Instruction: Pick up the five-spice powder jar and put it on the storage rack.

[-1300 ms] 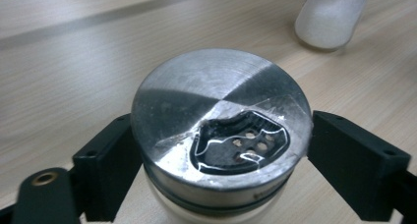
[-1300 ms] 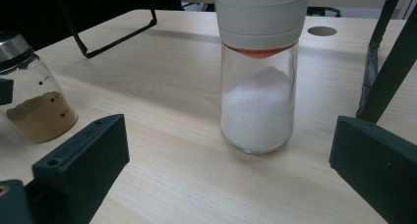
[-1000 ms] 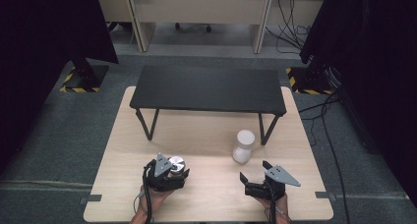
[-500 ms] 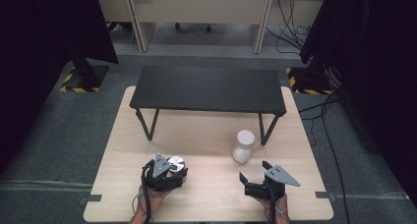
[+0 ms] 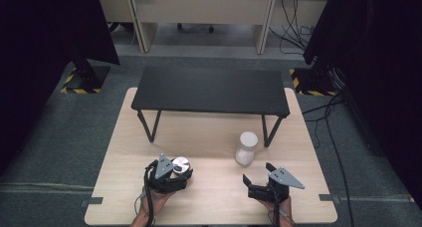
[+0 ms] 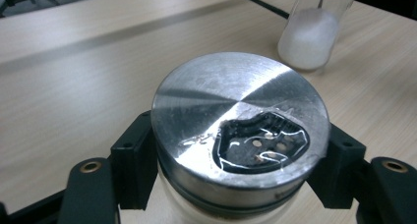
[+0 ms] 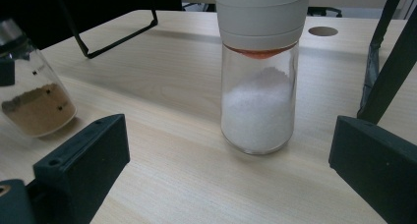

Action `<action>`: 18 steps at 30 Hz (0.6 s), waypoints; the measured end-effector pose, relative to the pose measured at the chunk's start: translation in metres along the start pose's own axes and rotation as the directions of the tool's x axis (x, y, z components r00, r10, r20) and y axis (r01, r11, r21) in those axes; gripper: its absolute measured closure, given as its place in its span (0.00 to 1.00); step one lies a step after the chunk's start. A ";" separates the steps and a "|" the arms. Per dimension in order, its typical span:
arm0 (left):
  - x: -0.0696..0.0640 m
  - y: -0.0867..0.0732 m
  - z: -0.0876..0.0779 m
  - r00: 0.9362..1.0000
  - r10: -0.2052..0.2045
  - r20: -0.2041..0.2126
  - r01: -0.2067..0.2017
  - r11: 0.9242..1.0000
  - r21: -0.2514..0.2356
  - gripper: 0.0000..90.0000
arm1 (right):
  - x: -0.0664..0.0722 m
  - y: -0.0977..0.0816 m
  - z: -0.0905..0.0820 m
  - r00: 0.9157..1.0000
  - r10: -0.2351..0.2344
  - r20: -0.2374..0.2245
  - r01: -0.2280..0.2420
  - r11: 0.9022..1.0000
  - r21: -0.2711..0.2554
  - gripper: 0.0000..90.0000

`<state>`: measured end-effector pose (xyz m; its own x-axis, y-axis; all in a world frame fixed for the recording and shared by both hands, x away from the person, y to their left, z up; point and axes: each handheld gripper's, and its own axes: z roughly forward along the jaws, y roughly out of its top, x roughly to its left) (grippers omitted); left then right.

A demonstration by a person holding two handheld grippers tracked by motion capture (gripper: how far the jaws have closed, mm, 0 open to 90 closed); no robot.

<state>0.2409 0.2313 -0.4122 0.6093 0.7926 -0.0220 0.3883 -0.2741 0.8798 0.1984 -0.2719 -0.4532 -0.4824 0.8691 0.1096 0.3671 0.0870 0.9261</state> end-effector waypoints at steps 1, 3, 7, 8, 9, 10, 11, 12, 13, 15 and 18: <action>0.000 0.004 -0.001 1.000 0.005 -0.003 -0.005 1.000 -0.002 0.35 | 0.000 0.000 0.000 1.000 0.000 0.000 0.000 1.000 0.000 0.02; 0.000 0.013 -0.004 1.000 0.017 -0.006 -0.017 1.000 -0.003 0.35 | 0.000 0.000 0.000 1.000 0.000 -0.001 0.000 1.000 0.000 0.02; 0.006 0.028 -0.006 1.000 0.012 -0.002 -0.012 1.000 -0.001 0.34 | 0.000 0.000 0.000 1.000 0.000 -0.003 0.000 1.000 -0.001 0.02; 0.008 0.032 -0.007 1.000 0.010 -0.003 -0.010 1.000 0.001 0.34 | 0.000 0.000 0.000 1.000 0.000 -0.004 0.000 1.000 -0.001 0.02; 0.010 0.036 -0.007 1.000 0.007 -0.006 -0.007 1.000 0.000 0.34 | 0.000 0.000 0.000 1.000 0.000 -0.004 0.000 1.000 -0.002 0.02; 0.011 0.039 -0.007 1.000 0.008 -0.009 -0.008 1.000 -0.001 0.34 | 0.000 0.000 0.000 1.000 0.001 -0.005 -0.001 1.000 -0.002 0.02; 0.013 0.043 -0.008 1.000 0.005 -0.010 -0.005 1.000 -0.002 0.34 | 0.000 0.000 0.000 1.000 0.003 -0.006 -0.003 1.000 -0.003 0.02; 0.015 0.047 -0.009 1.000 0.000 -0.008 0.000 1.000 -0.004 0.35 | 0.000 0.000 0.000 1.000 0.003 -0.007 -0.003 1.000 -0.003 0.02; 0.018 0.052 -0.010 1.000 -0.003 -0.005 0.003 1.000 -0.007 0.35 | 0.000 0.000 0.000 1.000 0.002 -0.007 -0.002 1.000 -0.002 0.02; 0.022 0.062 -0.013 1.000 -0.006 0.003 0.006 1.000 -0.010 0.35 | -0.001 0.000 0.000 1.000 0.004 -0.008 -0.004 1.000 -0.002 0.02; 0.027 0.080 -0.017 1.000 -0.006 0.015 0.006 1.000 -0.007 0.35 | -0.001 0.000 0.000 1.000 0.003 -0.009 -0.003 1.000 -0.001 0.02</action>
<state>0.2773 0.2400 -0.3344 0.6177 0.7857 -0.0342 0.3871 -0.2658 0.8829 0.1989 -0.2726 -0.4529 -0.4888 0.8647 0.1158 0.3679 0.0840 0.9261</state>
